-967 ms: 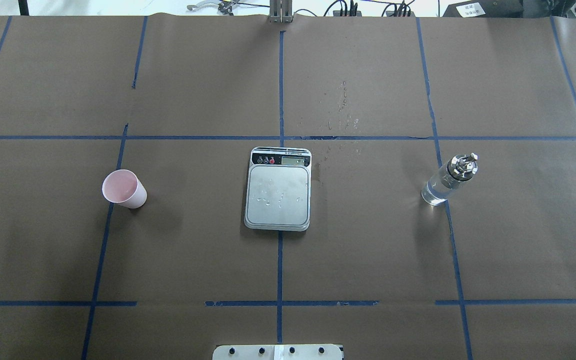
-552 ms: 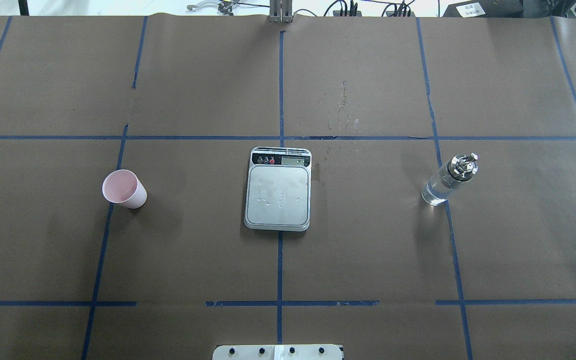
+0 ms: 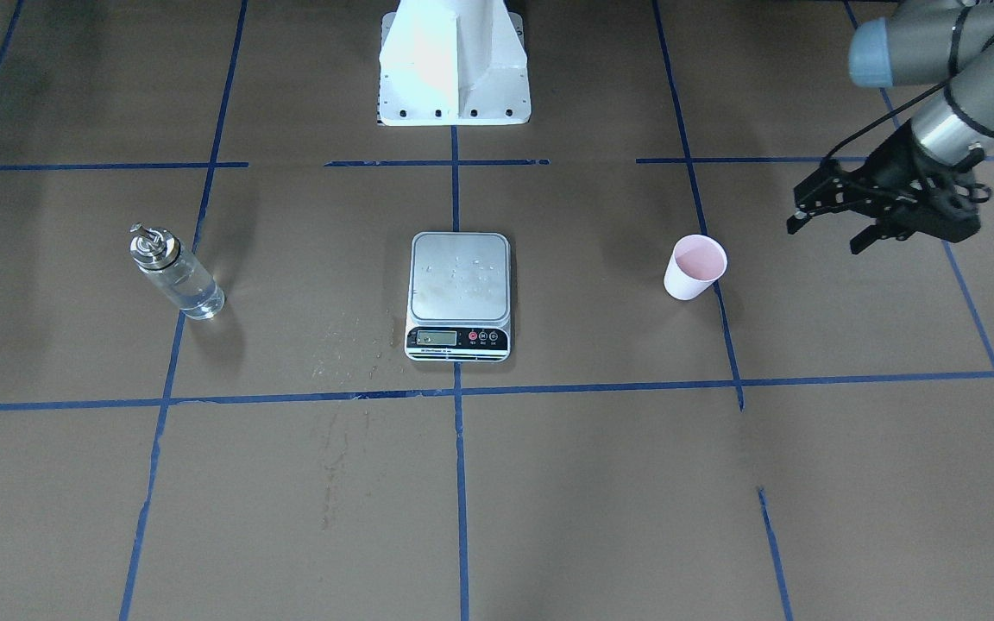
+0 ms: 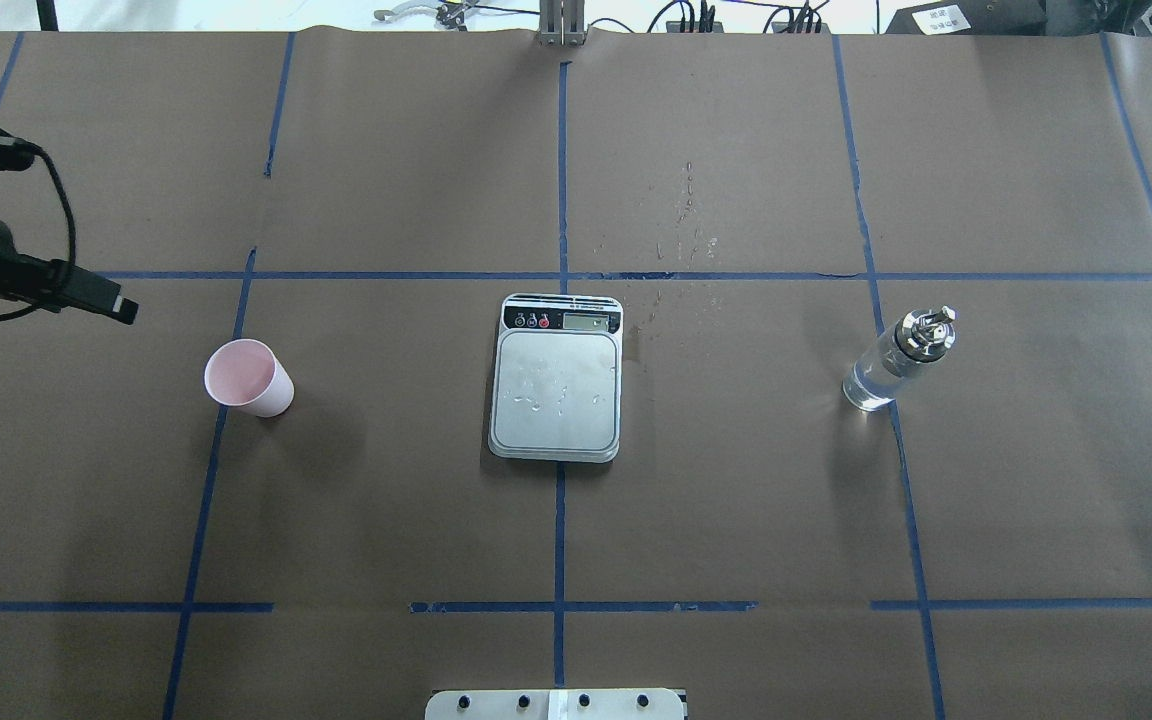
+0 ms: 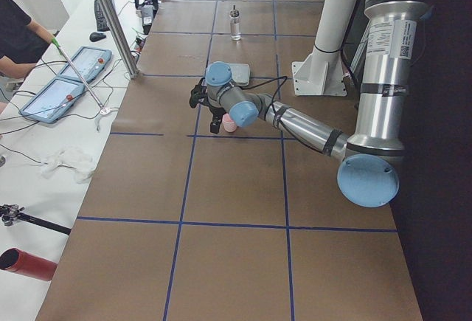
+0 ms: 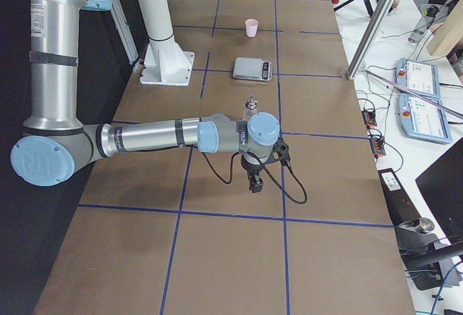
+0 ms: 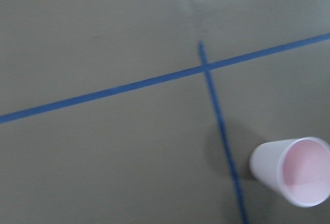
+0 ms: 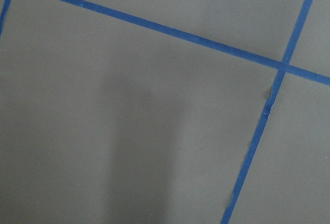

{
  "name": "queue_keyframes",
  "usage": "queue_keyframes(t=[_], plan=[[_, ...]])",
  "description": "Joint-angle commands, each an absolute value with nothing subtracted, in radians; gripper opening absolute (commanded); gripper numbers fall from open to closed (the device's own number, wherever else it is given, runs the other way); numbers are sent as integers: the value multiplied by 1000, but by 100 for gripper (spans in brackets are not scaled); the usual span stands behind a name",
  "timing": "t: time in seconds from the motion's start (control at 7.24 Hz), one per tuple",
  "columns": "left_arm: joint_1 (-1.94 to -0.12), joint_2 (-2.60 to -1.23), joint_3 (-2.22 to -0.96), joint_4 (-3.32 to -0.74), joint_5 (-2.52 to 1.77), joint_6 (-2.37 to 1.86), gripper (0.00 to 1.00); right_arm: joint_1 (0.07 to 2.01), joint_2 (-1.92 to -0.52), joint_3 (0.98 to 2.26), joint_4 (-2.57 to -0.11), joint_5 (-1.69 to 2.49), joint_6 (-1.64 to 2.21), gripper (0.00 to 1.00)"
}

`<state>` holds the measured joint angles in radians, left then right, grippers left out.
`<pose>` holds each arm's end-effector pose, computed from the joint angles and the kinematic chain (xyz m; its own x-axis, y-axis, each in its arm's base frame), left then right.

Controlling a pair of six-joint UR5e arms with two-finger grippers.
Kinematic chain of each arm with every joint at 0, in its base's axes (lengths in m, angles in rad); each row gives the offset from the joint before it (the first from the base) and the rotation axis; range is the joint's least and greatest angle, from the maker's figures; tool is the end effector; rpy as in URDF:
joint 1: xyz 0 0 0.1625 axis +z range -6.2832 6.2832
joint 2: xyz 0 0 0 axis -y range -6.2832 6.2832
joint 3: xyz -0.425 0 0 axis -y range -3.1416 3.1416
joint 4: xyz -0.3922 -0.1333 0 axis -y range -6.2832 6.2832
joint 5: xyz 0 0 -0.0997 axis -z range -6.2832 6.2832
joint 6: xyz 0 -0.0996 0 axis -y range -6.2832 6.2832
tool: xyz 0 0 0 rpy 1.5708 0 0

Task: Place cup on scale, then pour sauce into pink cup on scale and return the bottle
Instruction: 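Reach the left gripper down to the pink cup and grasp it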

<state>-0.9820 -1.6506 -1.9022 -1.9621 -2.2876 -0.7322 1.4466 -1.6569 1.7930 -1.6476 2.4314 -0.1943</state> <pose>0.2305 -0.4674 0.4099 0.5291 0.2172 -0.8203 -0.0433 0.9723 0.2296 0.0009 -0.4590 0.5916 0.6054 -0.3143 0.7312 0.2452 0.9477 0.2043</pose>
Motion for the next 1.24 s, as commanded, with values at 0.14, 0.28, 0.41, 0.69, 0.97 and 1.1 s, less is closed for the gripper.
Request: queue_keyframes(t=[0.14,0.28,0.41,0.69,0.97,1.1], plan=[[-830,-1715,-1870,-1957,-2189,-851,99,1440,-1663,1792,-1637,2431,-195,100],[-818,-1715,-1853,-1957,-2178,-851,99,1439,-1664,1792,-1637,2428,-196,100],[-799,-1717,-1833,-1959,-2177,-851,99,1436,-1664,1777,-1637,2428,-190,100],[-793,-1718,-1824,-1957,-2175,-851,99,1434,-1666,1775,-1637,2430,-189,100],[-792,-1723,-1810,-1959,-2175,-851,99,1434,-1669,1772,-1637,2430,-190,100],[-790,-1727,-1796,-1959,-2175,-851,97,1436,-1669,1772,-1637,2430,-189,100]])
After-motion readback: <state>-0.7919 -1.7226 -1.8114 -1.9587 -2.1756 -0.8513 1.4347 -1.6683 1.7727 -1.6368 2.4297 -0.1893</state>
